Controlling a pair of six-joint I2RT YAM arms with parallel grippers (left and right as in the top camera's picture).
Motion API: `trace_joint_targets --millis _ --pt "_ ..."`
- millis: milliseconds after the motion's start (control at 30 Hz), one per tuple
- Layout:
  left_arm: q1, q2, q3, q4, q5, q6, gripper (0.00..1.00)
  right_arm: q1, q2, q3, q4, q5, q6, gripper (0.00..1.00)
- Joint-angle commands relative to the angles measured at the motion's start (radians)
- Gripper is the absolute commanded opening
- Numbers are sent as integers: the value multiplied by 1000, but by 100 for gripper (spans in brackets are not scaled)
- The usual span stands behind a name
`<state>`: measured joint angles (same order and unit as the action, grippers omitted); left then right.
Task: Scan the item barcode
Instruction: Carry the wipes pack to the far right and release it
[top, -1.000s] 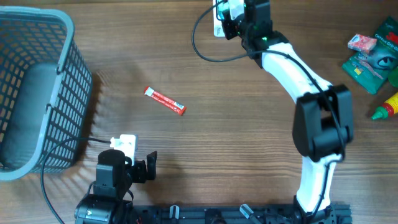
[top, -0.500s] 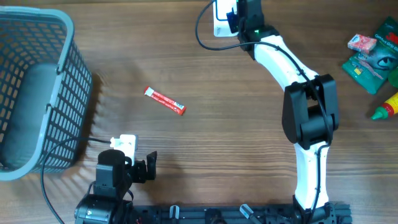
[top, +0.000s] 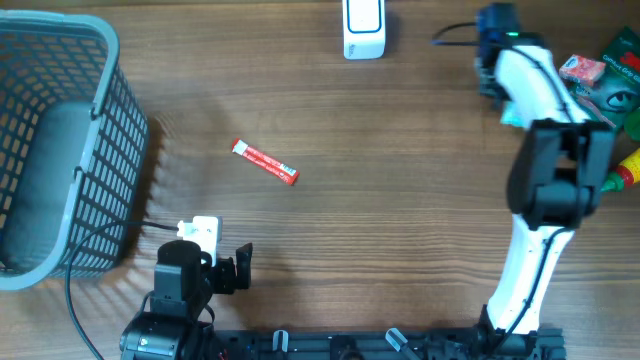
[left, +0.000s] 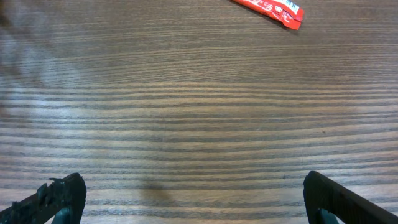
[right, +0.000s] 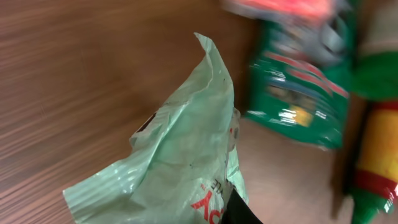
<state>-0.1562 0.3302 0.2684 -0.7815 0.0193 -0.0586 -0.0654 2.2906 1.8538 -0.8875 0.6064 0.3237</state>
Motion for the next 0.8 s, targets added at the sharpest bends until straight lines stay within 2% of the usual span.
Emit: trace_joint_targets --millis 0,167,233,267,400,467,500,533,567,600,633,767 --pt "-5 -1 -1 2 -10 -2 100 -116 -50 -1 -6 43 124 4" --pt "-5 -1 -1 2 -10 -2 100 -232 -50 -1 42 -43 45 5" --pt "-5 -1 -1 2 -10 -2 100 -260 -50 -1 26 -59 47 24" --pt "-5 -1 -1 2 -10 -2 100 -274 -50 -1 9 -58 63 37" --pt "-5 -1 -1 2 -10 -2 100 -306 -60 -1 -51 -58 153 19" --pt "-5 -1 -1 2 -10 -2 100 -315 -74 -1 -72 -58 203 20" --pt "-5 -1 -1 2 -10 -2 100 -319 -89 -1 -78 -68 215 31" --pt "-5 -1 -1 2 -10 -2 100 -319 -105 -1 -79 -83 210 58" --pt "-6 -1 -1 2 -10 -2 100 -317 -123 -1 -78 -107 192 79" --pt "-5 -1 -1 2 -10 -2 100 -314 -145 -1 -78 -134 168 94" --pt "-5 -1 -1 2 -10 -2 100 -310 -164 -1 -78 -160 155 100" --pt "-5 -1 -1 2 -10 -2 100 -283 -269 -1 -82 -360 147 100"
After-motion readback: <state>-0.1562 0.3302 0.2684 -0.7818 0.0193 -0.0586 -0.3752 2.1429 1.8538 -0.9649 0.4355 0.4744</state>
